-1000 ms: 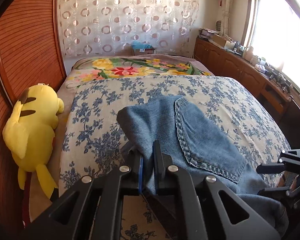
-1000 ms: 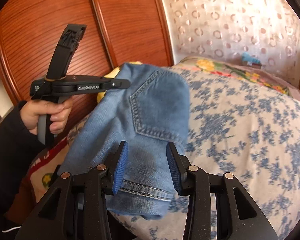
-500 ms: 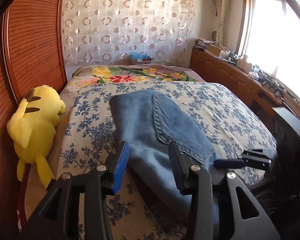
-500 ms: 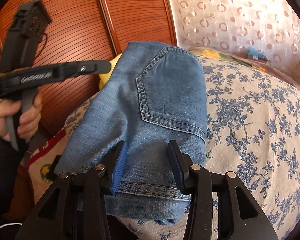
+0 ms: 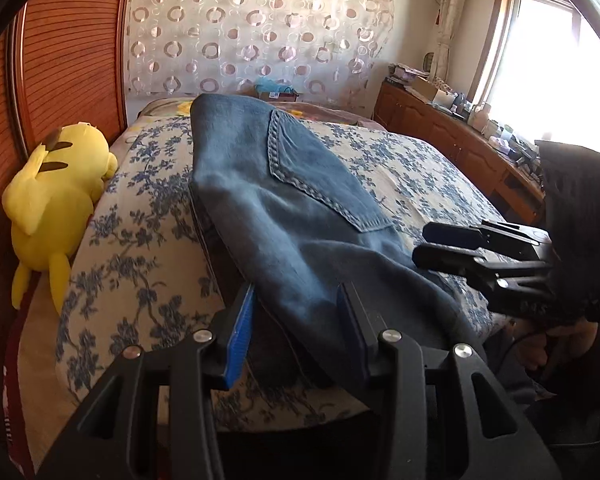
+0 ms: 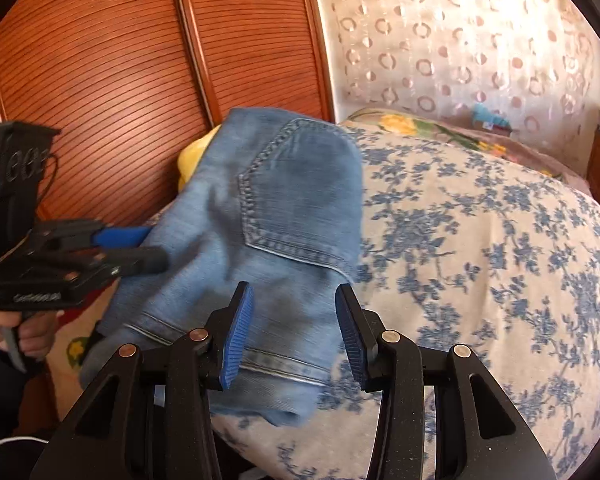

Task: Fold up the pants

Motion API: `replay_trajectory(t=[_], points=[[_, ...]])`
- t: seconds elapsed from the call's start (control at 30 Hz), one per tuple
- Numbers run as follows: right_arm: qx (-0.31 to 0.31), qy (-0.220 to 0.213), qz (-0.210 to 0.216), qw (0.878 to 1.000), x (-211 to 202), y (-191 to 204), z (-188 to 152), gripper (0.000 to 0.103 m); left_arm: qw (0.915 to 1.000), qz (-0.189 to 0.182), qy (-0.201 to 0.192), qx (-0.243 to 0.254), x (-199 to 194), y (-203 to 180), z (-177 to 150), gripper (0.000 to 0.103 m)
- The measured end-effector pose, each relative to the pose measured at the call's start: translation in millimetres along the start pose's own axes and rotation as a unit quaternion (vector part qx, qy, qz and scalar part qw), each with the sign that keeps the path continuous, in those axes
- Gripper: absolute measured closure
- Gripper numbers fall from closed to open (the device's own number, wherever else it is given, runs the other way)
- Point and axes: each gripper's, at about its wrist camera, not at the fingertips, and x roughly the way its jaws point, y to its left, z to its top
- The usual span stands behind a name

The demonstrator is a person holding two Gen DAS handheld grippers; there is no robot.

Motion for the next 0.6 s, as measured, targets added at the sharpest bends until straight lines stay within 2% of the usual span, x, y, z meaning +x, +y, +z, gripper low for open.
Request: replay_trajectory(t=[0.17, 0.3, 0.6], points=[[0.015, 0.001, -0.005, 1.0, -2, -11, -4, 0.06, 0.9998, 0.006, 0.011, -0.014, 3, -1, -8, 0.062], [0.011, 0.006, -0.006, 1.0, 3, -10, -5, 0.06, 0.9995, -0.006, 0.013, -0.028, 4, 4, -15, 0.062], [0.016, 0.007, -0.005, 1.0, 9, -12, -7, 0.06, 0.9993, -0.017, 0.022, -0.024, -10, 2, -29, 0.062]])
